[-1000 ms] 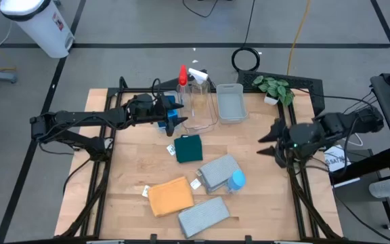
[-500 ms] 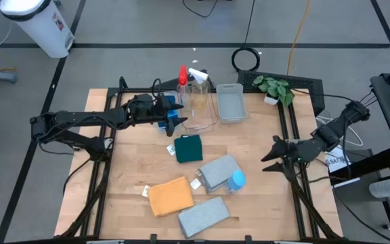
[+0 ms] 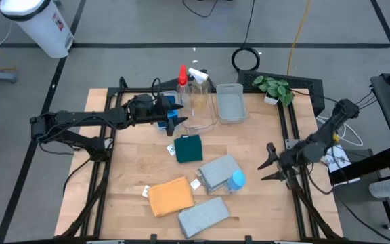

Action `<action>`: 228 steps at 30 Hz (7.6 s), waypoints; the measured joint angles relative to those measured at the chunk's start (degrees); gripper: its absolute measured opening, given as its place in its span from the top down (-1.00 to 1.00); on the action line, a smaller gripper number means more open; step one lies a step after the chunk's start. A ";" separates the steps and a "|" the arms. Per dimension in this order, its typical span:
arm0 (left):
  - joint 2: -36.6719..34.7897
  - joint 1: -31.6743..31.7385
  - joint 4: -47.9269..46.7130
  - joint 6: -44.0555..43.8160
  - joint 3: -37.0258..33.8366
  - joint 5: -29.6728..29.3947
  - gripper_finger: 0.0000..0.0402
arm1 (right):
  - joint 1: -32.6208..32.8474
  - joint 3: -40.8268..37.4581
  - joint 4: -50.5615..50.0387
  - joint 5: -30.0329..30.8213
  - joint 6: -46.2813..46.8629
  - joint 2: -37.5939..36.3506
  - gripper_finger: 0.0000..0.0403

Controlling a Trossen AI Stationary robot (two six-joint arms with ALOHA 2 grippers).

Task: Pick & Place Kitchen Items
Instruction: Put the blue air freshener spray bottle into the transparent bin, then put the gray microfiber cloth into the gray bin

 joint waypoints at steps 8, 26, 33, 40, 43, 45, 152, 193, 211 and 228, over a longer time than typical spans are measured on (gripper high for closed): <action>0.00 0.00 0.02 -0.35 0.00 -0.01 -0.43 | -0.04 -11.22 22.18 2.89 -13.20 1.19 0.22; 0.00 0.02 0.04 -1.38 0.00 -4.02 -0.43 | -2.18 -5.60 40.40 12.37 -10.80 24.25 -0.79; 0.00 0.02 0.04 -1.37 0.00 -4.00 -0.43 | -2.67 6.38 30.99 12.05 -6.54 36.29 -0.70; 0.00 0.00 0.02 -1.35 0.00 -4.00 -0.43 | -2.68 13.76 28.10 12.08 -5.27 45.30 -0.62; 0.00 0.00 0.02 -1.35 0.00 -4.02 -0.43 | -3.13 15.46 28.18 13.29 -3.55 47.16 -0.60; 0.00 0.00 0.02 -1.36 0.00 -4.00 -0.43 | -3.46 15.94 28.11 15.96 -1.81 47.58 -0.58; 0.00 -0.02 1.40 -1.11 0.00 -4.44 -0.43 | -64.89 48.52 32.91 -19.83 -11.06 77.03 0.20; 0.13 0.11 0.26 -1.40 -0.07 -5.25 -0.43 | -62.62 57.07 26.09 -19.85 -14.26 83.62 0.20; 0.00 -0.02 1.63 -1.03 0.04 -4.24 -0.43 | -62.75 44.96 44.70 -16.43 -14.72 85.25 -0.09; 0.00 -0.04 1.70 -1.09 0.04 -4.37 -0.43 | -62.63 44.97 36.53 -16.50 -16.20 77.81 -0.56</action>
